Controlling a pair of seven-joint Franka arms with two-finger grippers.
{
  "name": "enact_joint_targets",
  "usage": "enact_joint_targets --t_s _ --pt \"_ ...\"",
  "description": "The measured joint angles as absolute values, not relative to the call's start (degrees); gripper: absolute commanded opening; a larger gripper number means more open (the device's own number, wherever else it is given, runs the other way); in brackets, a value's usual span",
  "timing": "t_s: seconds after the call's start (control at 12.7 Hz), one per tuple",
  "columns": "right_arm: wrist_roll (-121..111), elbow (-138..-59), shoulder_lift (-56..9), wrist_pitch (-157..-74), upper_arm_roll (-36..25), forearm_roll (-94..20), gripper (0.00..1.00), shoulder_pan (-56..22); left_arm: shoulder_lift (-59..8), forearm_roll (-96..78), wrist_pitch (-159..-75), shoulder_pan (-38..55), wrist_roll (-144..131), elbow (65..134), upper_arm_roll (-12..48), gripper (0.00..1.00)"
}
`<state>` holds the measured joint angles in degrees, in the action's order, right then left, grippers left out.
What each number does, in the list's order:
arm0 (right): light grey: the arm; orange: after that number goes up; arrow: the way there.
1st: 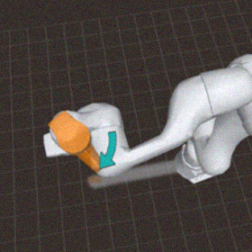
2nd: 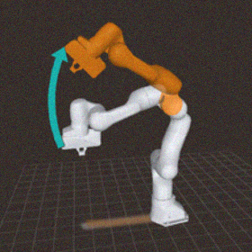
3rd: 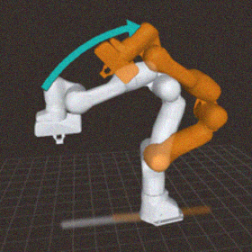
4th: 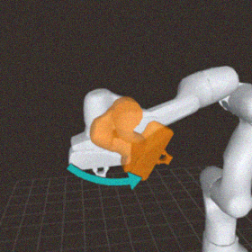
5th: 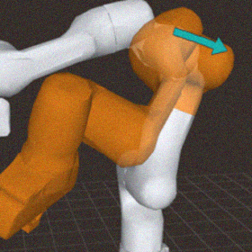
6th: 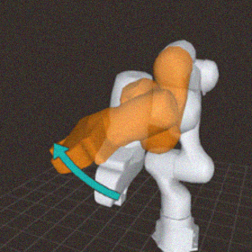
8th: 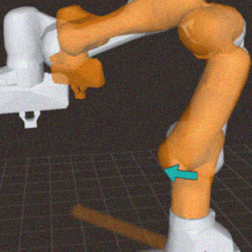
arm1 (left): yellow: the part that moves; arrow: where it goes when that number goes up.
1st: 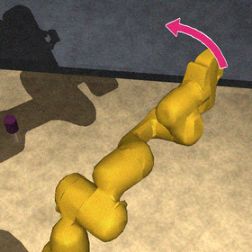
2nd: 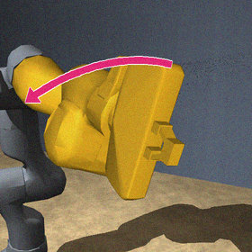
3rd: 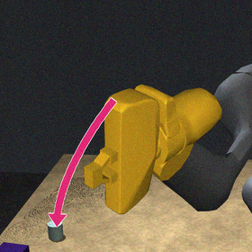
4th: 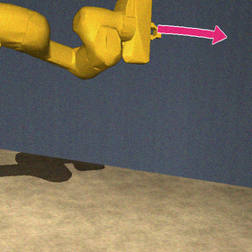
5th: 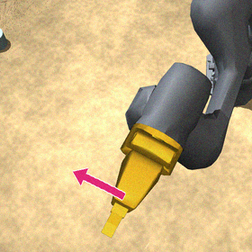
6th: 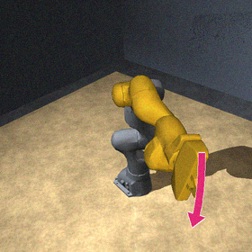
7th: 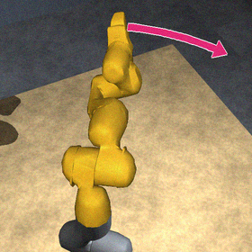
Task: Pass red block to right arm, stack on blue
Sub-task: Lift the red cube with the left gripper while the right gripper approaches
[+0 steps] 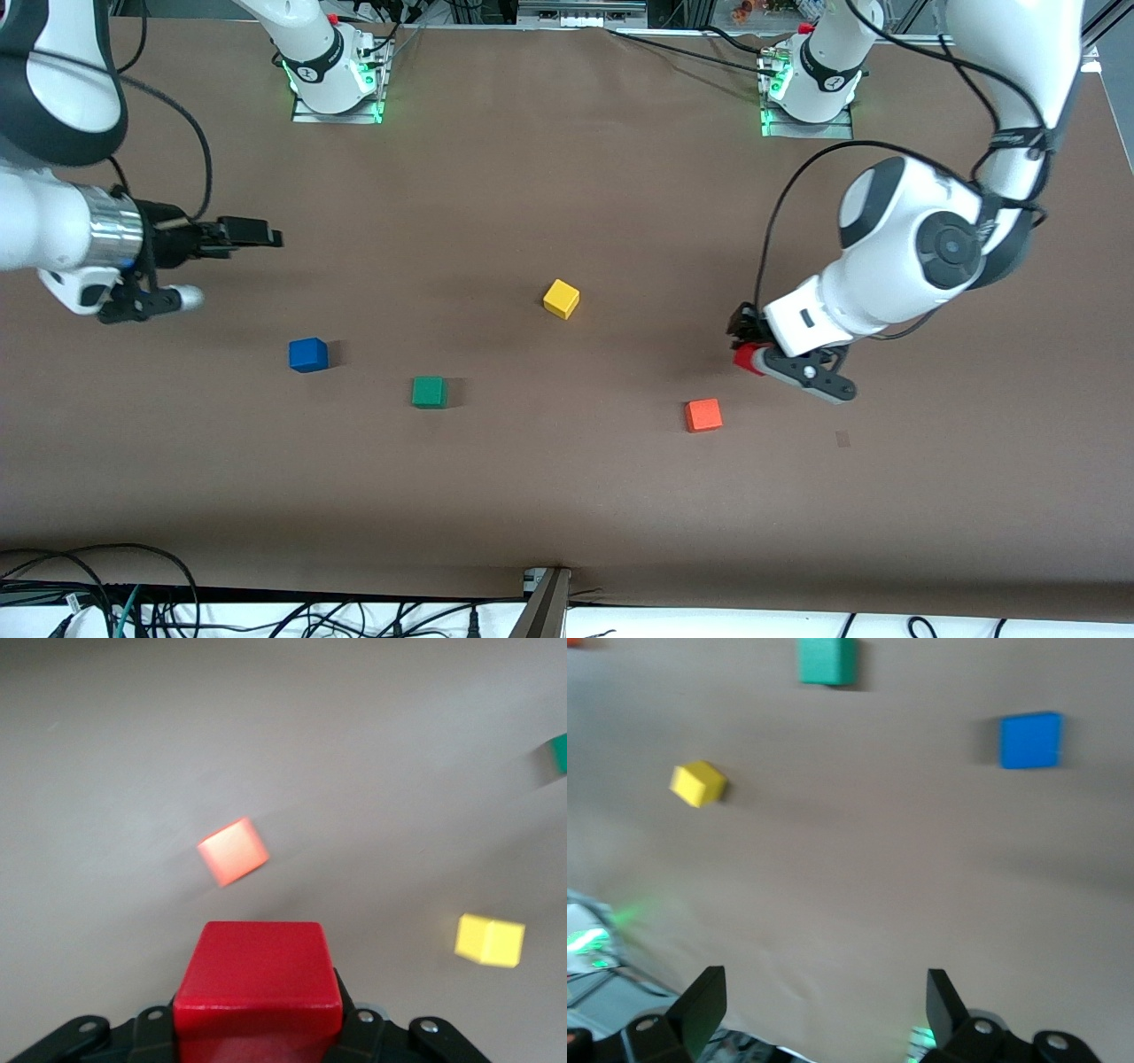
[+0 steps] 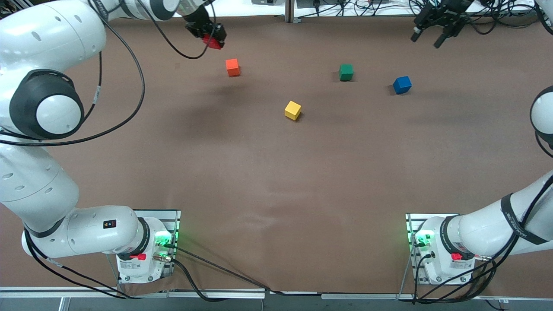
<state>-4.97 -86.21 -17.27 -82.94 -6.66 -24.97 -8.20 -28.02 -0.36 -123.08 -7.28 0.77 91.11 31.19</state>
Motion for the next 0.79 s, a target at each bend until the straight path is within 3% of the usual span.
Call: enact_joint_targets --t_s 0.16,0.47,0.79 --pt "-5.0 -86.2 -20.2 -84.0 -6.7 -33.0 1.00 -8.2 -29.1 -3.8 -127.5 -6.0 4.3 91.1 32.5 0.16" --pt "-5.1 -86.3 -27.7 -86.9 -6.7 -52.0 1.00 -8.3 -30.5 -18.4 -128.5 -5.8 23.1 91.0 32.9 0.16" --pt "-5.2 -86.3 -33.1 -87.7 -6.6 -66.9 1.00 -9.5 -32.0 -34.2 -128.7 -5.6 48.1 91.0 33.1 0.09"
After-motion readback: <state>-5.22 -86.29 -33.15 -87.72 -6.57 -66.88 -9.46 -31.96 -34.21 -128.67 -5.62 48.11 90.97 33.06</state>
